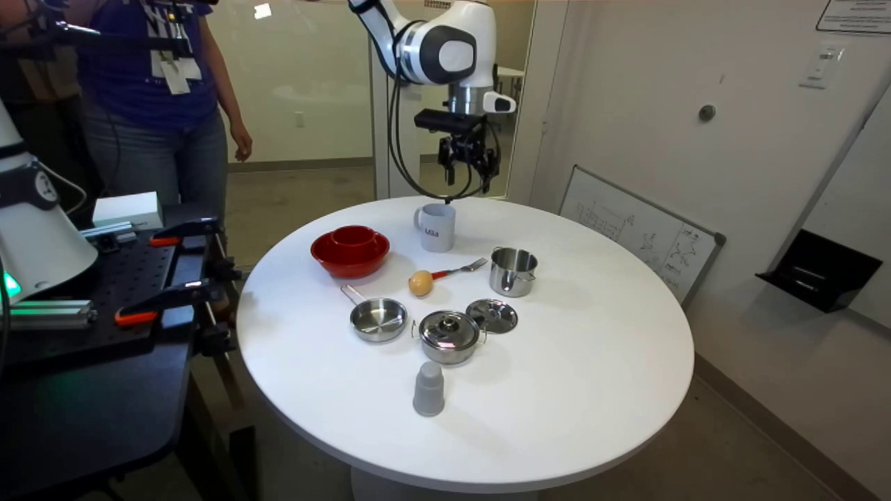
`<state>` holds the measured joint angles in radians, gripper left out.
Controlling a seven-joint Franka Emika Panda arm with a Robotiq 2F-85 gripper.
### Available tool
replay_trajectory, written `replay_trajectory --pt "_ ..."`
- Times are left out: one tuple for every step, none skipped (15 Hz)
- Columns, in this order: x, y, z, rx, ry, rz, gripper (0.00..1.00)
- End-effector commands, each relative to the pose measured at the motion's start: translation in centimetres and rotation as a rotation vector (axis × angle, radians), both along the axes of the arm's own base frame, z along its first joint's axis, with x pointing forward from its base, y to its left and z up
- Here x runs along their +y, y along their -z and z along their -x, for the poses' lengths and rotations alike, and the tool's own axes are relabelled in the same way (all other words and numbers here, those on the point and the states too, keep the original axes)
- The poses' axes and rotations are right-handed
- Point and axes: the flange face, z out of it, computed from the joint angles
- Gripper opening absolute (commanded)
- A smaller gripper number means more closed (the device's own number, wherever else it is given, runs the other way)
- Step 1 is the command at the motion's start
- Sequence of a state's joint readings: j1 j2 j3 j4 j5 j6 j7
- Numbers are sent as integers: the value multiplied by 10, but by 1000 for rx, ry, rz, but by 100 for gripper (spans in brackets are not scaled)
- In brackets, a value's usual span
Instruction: Rotate the cup slightly anticlockwise
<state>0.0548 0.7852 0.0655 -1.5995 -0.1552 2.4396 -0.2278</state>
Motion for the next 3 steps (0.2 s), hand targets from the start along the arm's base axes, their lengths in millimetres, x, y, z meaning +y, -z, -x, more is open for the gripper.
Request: replay_trajectory --pt "-3 -7 1 -6 30 1 100" --pt "-6 -13 3 -11 51 2 100" --pt "-7 -17 4 -13 62 3 100"
